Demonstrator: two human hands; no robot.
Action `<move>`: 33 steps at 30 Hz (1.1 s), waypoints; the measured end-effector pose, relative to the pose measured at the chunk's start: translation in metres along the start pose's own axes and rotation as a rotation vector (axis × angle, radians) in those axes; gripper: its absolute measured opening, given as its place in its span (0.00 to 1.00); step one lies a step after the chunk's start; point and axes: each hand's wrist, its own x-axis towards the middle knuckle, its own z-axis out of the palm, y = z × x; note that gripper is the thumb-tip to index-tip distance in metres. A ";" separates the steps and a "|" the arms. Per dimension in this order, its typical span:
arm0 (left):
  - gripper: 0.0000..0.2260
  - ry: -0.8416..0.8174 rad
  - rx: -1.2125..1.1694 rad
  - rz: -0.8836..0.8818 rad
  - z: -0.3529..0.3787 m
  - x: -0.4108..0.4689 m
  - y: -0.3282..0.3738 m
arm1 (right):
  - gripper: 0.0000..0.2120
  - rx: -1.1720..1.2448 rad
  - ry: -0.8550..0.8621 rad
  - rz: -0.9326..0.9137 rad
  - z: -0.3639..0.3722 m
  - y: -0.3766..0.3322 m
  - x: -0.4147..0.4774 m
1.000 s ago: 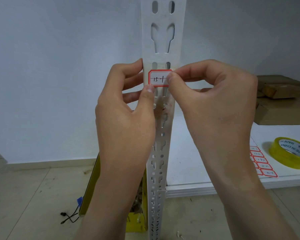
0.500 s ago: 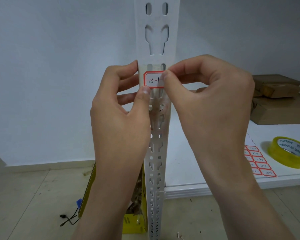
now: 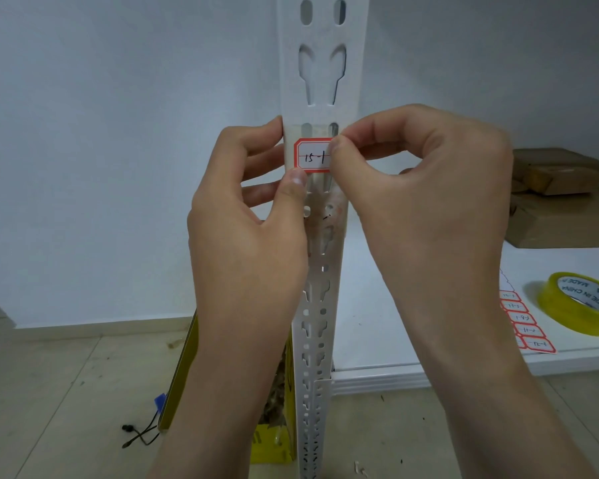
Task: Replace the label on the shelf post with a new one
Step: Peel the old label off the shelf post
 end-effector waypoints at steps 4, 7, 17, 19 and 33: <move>0.13 -0.003 -0.009 -0.001 0.000 0.000 0.000 | 0.03 -0.011 -0.015 -0.007 0.000 0.000 -0.001; 0.13 -0.004 -0.023 0.001 0.000 0.001 0.000 | 0.03 -0.034 -0.023 -0.034 0.002 0.000 -0.003; 0.13 -0.015 -0.017 0.023 -0.001 0.002 -0.001 | 0.06 0.082 0.037 -0.053 -0.002 0.005 -0.007; 0.13 -0.015 -0.023 0.023 -0.002 0.002 -0.001 | 0.06 0.090 0.048 -0.067 -0.002 0.007 -0.007; 0.13 -0.021 -0.029 -0.003 -0.003 0.003 0.000 | 0.07 0.010 0.108 -0.180 -0.002 0.013 -0.007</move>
